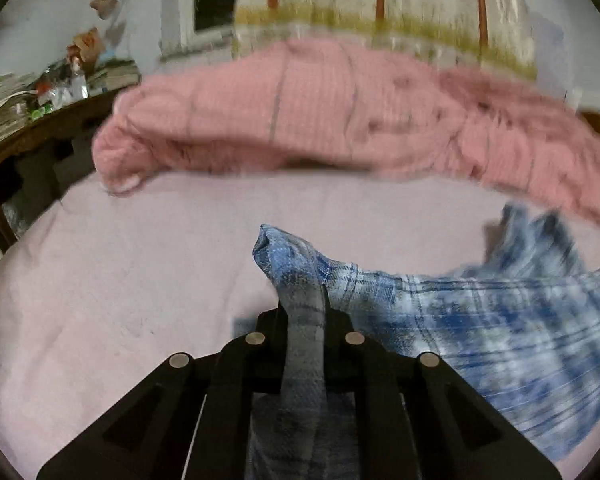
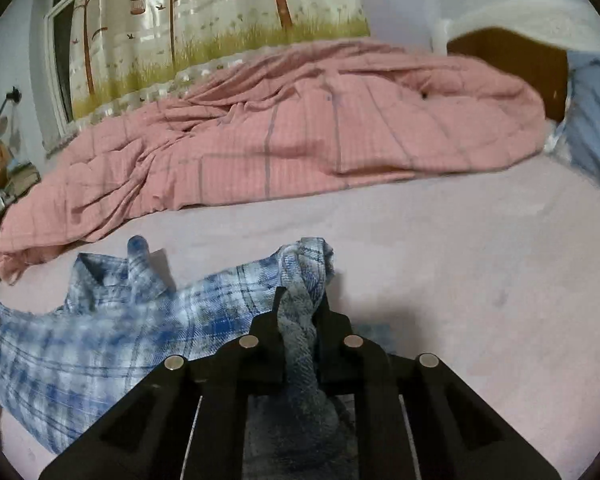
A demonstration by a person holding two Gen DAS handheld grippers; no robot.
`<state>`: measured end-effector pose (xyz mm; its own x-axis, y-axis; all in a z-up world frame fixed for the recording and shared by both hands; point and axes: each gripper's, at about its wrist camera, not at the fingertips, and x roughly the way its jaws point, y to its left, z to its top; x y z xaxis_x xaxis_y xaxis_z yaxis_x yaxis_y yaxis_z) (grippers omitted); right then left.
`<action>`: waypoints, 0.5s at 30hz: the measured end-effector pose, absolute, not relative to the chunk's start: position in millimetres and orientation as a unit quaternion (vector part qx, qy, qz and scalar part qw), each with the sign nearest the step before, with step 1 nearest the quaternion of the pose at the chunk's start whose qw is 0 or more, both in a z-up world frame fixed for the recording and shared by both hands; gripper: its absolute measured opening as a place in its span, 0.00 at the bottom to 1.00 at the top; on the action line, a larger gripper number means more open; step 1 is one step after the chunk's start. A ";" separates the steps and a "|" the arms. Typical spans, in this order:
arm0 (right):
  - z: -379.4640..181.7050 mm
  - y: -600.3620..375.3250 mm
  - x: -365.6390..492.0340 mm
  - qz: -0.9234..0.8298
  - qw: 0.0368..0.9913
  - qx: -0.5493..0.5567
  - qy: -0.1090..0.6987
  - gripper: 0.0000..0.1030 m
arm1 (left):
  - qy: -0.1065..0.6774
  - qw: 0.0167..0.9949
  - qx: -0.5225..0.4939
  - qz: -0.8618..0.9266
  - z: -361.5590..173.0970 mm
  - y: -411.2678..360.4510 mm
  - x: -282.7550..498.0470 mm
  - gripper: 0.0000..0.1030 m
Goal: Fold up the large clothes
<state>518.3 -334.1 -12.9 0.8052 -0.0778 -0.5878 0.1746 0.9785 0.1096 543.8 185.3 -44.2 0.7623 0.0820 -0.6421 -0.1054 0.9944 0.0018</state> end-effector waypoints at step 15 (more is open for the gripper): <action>-17.2 -350.0 523.0 -0.123 0.942 0.081 0.302 0.73 | 0.268 0.958 0.039 0.097 -8.1 179.0 522.9 0.86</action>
